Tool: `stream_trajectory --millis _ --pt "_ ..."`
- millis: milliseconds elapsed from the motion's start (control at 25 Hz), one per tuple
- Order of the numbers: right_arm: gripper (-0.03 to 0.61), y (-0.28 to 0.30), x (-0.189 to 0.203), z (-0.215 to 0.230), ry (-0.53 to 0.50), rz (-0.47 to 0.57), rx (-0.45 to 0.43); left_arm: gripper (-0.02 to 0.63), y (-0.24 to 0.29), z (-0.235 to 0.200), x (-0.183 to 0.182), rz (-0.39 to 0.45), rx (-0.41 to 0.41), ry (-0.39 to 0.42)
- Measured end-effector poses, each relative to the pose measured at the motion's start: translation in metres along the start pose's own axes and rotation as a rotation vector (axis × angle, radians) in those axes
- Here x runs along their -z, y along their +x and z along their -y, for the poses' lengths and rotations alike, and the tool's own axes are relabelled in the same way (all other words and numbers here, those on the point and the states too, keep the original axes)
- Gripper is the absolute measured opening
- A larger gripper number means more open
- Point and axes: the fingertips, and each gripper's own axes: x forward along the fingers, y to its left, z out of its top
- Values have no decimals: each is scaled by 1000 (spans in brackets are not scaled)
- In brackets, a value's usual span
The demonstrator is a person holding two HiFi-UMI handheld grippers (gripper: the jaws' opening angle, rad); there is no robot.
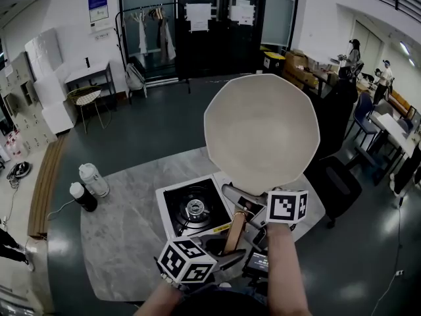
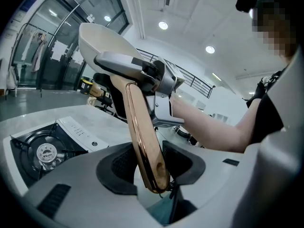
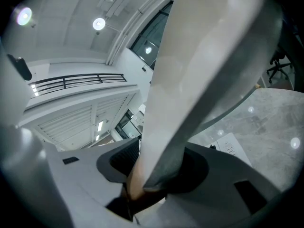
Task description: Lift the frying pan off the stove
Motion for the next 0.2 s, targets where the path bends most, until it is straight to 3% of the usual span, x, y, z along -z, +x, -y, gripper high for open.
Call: stream_trajectory --millis 200 --pt "186 -3 2 -6 0 0 -13 172 -2 6 1 9 7 8"
